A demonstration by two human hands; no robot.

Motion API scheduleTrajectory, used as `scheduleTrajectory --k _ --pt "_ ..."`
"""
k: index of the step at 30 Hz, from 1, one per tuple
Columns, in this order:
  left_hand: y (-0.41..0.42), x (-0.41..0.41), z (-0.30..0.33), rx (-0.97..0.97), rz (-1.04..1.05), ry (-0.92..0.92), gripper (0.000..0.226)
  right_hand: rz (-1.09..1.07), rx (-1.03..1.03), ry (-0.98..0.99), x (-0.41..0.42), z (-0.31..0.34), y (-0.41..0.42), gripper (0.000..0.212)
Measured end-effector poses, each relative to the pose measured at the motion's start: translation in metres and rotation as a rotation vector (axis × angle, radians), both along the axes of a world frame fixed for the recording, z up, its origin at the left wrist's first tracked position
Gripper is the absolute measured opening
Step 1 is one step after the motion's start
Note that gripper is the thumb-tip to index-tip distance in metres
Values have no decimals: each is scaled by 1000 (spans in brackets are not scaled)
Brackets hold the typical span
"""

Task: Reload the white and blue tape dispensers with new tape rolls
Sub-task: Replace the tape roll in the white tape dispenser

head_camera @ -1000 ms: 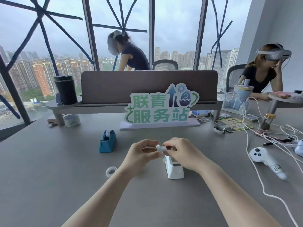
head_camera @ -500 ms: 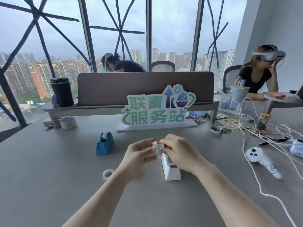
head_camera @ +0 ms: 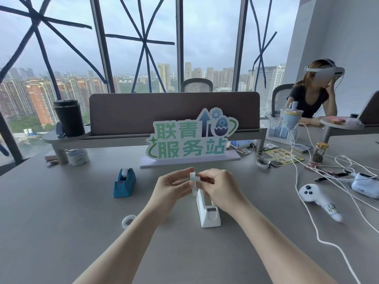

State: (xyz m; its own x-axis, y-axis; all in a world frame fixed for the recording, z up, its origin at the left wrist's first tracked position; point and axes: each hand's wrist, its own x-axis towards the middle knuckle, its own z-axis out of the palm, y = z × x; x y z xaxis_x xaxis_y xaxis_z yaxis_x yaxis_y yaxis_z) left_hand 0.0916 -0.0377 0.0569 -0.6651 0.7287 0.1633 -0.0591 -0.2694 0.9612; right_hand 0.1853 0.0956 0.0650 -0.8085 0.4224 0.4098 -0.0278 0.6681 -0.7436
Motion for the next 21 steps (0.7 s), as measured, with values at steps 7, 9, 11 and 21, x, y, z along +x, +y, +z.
scheduleTrajectory --k 7,9,11,21 --pt "4 2 -4 -14 31 33 38 14 -118 -8 3 -4 1 16" --pt "5 3 -7 -27 72 64 39 37 -181 -29 4 -6 -1 18" --pt "7 3 -10 -50 137 101 41 19 -282 -50 6 -5 -4 25" --pt "15 4 -25 -194 336 322 39 -120 -337 -126 3 4 -11 31"
